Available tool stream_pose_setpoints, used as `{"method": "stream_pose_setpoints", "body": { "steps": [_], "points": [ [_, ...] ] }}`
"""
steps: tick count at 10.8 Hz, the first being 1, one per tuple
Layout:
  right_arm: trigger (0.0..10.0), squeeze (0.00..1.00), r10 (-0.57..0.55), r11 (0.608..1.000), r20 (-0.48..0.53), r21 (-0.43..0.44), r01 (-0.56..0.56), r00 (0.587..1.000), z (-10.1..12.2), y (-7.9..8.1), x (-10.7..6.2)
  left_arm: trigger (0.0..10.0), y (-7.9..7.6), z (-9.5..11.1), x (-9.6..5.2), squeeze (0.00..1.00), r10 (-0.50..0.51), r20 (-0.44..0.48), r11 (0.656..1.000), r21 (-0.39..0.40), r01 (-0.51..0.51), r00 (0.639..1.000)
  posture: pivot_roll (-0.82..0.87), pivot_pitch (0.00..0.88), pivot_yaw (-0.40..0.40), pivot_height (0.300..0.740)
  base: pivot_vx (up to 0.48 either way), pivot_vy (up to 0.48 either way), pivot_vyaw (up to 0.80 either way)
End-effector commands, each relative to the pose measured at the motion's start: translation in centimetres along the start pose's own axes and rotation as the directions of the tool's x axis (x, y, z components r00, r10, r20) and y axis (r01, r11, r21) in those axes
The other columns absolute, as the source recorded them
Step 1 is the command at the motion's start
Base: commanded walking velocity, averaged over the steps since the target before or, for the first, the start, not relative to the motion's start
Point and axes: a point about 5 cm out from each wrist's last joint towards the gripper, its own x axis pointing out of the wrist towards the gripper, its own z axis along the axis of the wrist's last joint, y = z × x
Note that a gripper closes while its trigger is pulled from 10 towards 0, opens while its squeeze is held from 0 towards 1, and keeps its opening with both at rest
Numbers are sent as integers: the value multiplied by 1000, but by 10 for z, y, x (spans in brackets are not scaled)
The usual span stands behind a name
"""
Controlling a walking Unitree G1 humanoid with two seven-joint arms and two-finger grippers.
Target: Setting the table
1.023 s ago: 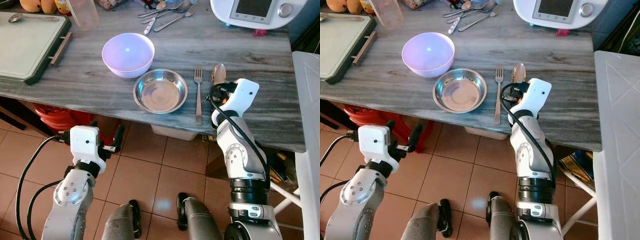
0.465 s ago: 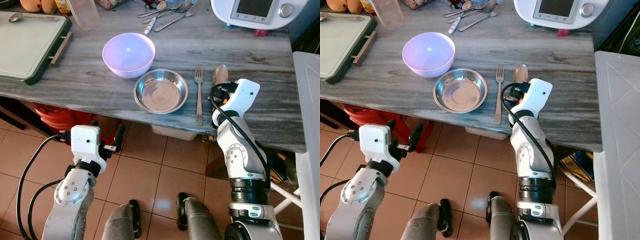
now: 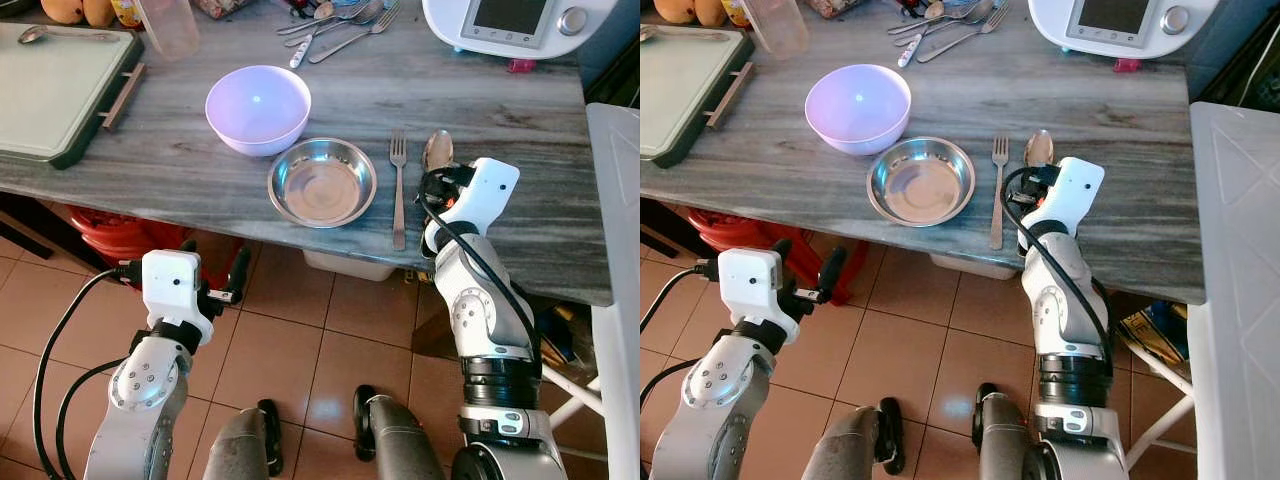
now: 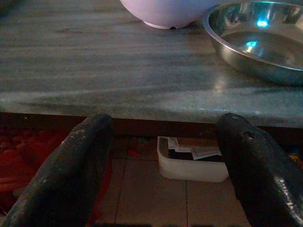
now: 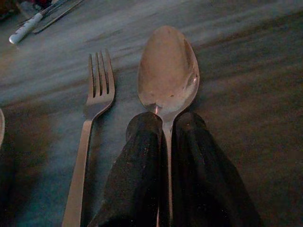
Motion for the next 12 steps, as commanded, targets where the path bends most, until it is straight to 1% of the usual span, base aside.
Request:
{"method": "stream_pose_setpoints", "body": {
  "steps": [1,2,5,6,7,8,10,11,12],
  "points": [
    [10000,0,-21,1000,-77,-18,19,997,-19,-5,-3,10000,0,-3,-1,0,5,-16,1000,-2,-5,1000,22,288,48,740,0,0,0],
    [10000,0,-14,999,-62,-31,12,998,-16,-5,-2,10000,0,-3,-1,0,4,-16,1000,-2,-4,1000,20,288,48,740,0,0,0],
    [10000,0,20,999,-32,-30,-21,999,-13,-2,-3,10000,-1,-2,-1,0,4,-15,1000,-3,-4,1000,21,288,48,740,0,0,0],
    [10000,0,49,998,6,-27,-49,999,-8,2,-2,10000,-1,-2,-1,0,4,-14,1000,-2,-4,1000,21,288,48,740,0,0,0],
    [10000,0,64,997,37,-47,-62,997,-3,3,-2,10000,-1,-2,-1,0,3,-13,1000,-2,-3,1000,20,284,49,740,0,0,0],
    [10000,0,67,996,60,-59,-64,996,0,3,-2,10000,-1,-2,-1,0,3,-13,1000,-2,-3,1000,20,283,48,740,0,0,0],
    [10000,0,74,996,95,-52,-69,993,6,4,-2,10000,-1,-2,-1,0,2,-12,1000,-3,-2,1000,20,283,48,740,0,0,0],
    [10000,1000,74,996,105,-54,-68,992,8,3,-1,10000,-1,-2,0,0,2,-10,1000,-3,-2,1000,21,280,46,740,0,0,0],
    [10000,1000,69,996,111,-57,-63,991,9,2,-1,10000,-1,-2,0,0,3,-10,1000,-3,-3,1000,22,279,46,740,0,0,0]
  ]
}}
